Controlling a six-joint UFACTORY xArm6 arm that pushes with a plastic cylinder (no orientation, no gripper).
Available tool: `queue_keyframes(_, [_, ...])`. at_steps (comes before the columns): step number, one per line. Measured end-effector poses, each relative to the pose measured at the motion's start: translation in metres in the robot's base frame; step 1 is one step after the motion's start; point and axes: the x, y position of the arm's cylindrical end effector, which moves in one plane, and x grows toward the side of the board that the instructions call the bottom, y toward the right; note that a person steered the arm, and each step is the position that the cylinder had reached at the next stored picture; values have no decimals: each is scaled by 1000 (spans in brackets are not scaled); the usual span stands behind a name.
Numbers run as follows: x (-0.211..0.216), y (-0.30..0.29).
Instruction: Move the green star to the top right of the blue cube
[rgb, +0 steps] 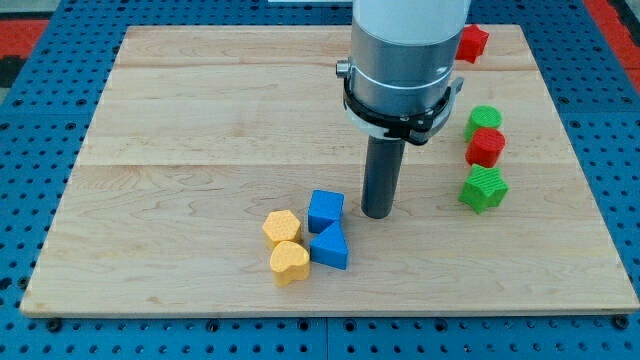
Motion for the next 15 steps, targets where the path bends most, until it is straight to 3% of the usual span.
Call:
queue_keyframes(4, [-91, 54])
queue_keyframes(13, [-82, 58])
queue_keyframes(15, [-90, 84])
